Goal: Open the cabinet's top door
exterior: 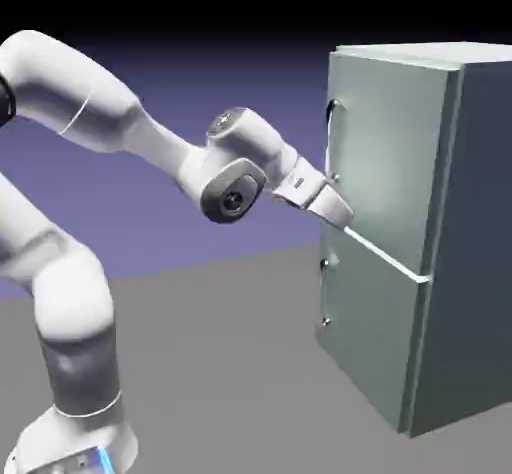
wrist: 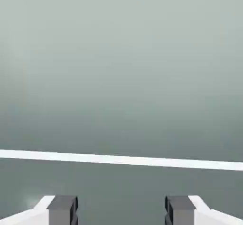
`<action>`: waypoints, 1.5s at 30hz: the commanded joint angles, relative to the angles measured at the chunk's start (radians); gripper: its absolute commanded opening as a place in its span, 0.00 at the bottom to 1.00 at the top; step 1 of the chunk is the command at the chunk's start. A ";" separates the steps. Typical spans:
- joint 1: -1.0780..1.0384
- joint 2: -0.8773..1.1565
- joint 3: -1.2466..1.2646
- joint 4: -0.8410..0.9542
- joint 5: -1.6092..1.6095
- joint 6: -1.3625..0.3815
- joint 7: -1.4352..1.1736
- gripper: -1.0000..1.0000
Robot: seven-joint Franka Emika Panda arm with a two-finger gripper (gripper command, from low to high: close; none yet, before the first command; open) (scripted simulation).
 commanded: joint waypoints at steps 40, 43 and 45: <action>-0.785 -0.881 0.860 0.081 1.740 -0.401 -0.687 0.50; -0.844 -0.947 0.925 0.087 1.870 -0.431 -0.739 0.50; -0.883 -0.991 0.968 0.091 1.957 -0.451 -0.773 0.50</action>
